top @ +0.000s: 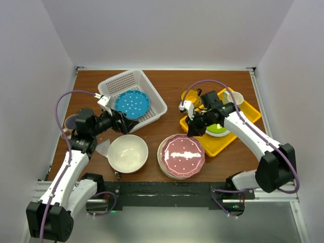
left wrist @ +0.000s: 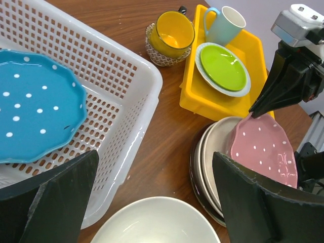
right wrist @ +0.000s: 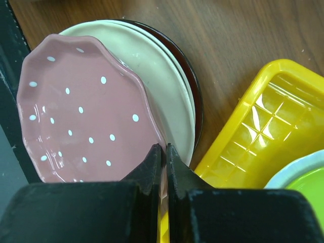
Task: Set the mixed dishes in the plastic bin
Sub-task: Pick up the plate at the center of the board.
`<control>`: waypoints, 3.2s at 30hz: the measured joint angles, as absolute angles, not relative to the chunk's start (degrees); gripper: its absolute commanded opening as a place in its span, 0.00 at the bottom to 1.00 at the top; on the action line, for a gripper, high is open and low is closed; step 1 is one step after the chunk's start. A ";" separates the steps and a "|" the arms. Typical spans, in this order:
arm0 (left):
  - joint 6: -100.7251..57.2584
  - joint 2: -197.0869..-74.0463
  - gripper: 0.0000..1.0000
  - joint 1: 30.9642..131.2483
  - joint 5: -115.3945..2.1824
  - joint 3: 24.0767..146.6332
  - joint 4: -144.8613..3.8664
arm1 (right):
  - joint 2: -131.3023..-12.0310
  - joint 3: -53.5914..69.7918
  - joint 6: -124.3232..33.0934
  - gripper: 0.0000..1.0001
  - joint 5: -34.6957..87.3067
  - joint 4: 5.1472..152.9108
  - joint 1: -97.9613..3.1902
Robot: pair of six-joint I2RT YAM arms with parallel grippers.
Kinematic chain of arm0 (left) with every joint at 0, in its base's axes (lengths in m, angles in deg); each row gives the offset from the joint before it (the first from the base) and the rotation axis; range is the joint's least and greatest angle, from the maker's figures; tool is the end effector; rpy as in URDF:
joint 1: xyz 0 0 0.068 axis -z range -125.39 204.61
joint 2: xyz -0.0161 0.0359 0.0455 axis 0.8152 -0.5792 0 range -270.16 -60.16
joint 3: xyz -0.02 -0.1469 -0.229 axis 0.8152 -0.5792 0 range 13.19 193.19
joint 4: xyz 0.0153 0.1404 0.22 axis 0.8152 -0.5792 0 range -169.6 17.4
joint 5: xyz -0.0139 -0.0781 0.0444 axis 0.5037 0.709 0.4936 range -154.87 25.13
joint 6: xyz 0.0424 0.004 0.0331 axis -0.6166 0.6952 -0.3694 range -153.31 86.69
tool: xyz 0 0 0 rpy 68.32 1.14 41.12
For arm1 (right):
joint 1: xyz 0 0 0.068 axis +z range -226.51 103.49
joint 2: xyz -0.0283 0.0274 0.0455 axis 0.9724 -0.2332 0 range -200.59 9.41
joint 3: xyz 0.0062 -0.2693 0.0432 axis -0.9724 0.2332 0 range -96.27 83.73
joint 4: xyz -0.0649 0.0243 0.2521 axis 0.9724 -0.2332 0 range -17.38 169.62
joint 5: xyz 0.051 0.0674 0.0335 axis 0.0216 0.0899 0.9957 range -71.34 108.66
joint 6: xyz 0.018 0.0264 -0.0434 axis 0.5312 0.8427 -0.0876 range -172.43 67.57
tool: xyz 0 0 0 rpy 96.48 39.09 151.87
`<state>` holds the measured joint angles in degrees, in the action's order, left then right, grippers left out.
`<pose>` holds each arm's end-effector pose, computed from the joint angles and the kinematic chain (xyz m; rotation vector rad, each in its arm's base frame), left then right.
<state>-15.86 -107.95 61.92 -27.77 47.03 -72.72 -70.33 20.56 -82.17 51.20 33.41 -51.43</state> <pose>0.1897 -0.0460 0.2832 0.3097 1.8296 -0.8887 0.2388 0.1329 0.2684 -1.3379 2.1875 0.7207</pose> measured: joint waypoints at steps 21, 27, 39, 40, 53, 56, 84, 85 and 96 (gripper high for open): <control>-5.59 -109.07 1.00 77.44 -29.03 43.45 -65.12 | -64.36 21.45 -84.26 0.00 55.46 33.95 -53.03; -4.30 -111.14 1.00 86.83 -37.32 43.73 -63.61 | -62.27 22.17 -84.79 0.00 56.47 34.48 -53.49; -5.76 -124.69 0.80 103.60 -54.69 48.10 -65.18 | -59.40 24.40 -84.83 0.00 59.22 36.07 -55.41; -5.92 -125.55 0.76 104.04 -55.20 48.54 -65.42 | -59.40 24.58 -84.83 0.00 59.37 36.34 -55.50; -6.99 -130.46 0.58 105.65 -53.73 50.79 -66.30 | -59.36 25.17 -84.83 0.00 61.67 37.28 -56.28; -6.99 -130.92 0.51 105.65 -52.11 51.03 -66.21 | -58.88 25.28 -84.83 0.00 61.76 37.30 -56.46; -5.74 -122.59 0.00 105.22 -54.67 51.32 -71.50 | -53.61 26.22 -84.90 0.52 70.54 38.57 -62.73; -5.61 -121.44 0.00 105.11 -55.13 51.07 -71.96 | -53.02 26.28 -84.90 0.60 70.85 38.57 -63.21; -4.39 -113.83 0.00 103.29 -58.10 50.86 -76.74 | -48.08 28.29 -85.14 0.87 75.50 38.57 -68.20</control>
